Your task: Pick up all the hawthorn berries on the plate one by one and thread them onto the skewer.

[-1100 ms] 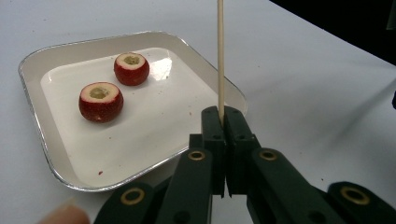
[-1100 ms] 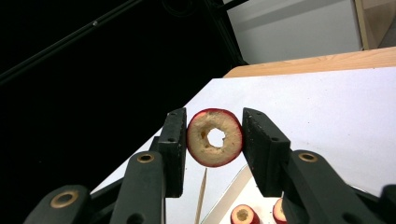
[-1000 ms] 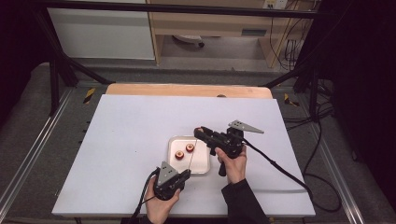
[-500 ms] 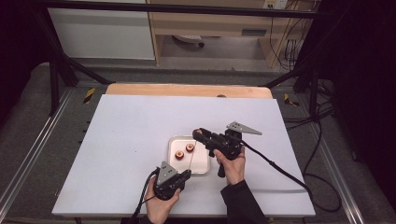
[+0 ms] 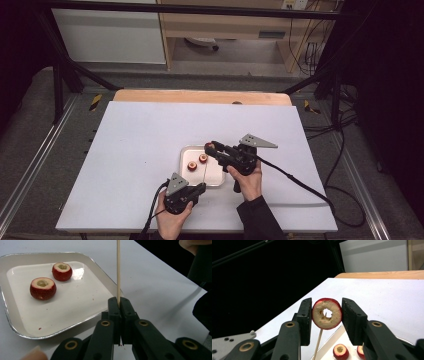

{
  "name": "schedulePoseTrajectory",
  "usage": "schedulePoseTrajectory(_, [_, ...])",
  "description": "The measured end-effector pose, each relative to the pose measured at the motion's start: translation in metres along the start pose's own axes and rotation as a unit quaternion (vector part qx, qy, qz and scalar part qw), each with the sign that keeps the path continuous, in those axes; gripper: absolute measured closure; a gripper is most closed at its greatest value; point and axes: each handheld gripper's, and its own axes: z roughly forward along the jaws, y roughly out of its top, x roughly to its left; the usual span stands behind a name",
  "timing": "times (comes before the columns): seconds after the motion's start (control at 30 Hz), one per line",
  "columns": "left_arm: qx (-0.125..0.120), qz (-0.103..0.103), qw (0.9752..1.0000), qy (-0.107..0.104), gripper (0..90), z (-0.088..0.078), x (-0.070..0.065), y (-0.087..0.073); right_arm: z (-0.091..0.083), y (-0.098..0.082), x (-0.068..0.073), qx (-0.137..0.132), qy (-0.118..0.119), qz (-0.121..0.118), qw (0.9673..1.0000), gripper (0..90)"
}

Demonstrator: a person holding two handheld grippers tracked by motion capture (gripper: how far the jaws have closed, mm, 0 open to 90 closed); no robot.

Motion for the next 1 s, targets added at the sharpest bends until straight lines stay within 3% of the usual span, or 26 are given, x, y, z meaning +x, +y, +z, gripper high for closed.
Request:
schedulePoseTrajectory(0.33, [-0.009,0.002,0.9999,0.007,88.5,-0.002,0.004,0.004,0.002,-0.011,0.004,0.038,0.013,-0.008,0.9992,62.3])
schedulePoseTrajectory(0.5, [-0.019,0.008,0.9997,0.015,88.6,-0.003,0.005,0.009,0.007,-0.025,0.008,0.076,0.027,-0.01,0.9967,62.3])
schedulePoseTrajectory(0.7, [-0.012,0.014,0.9996,0.02,88.6,-0.002,0.007,0.01,0.008,-0.035,0.011,0.096,0.029,-0.019,0.9947,62.3])
schedulePoseTrajectory(1.0, [-0.012,0.033,0.9991,0.025,88.6,-0.002,0.009,0.008,0.008,-0.034,0.01,0.106,0.029,-0.022,0.9937,59.1])
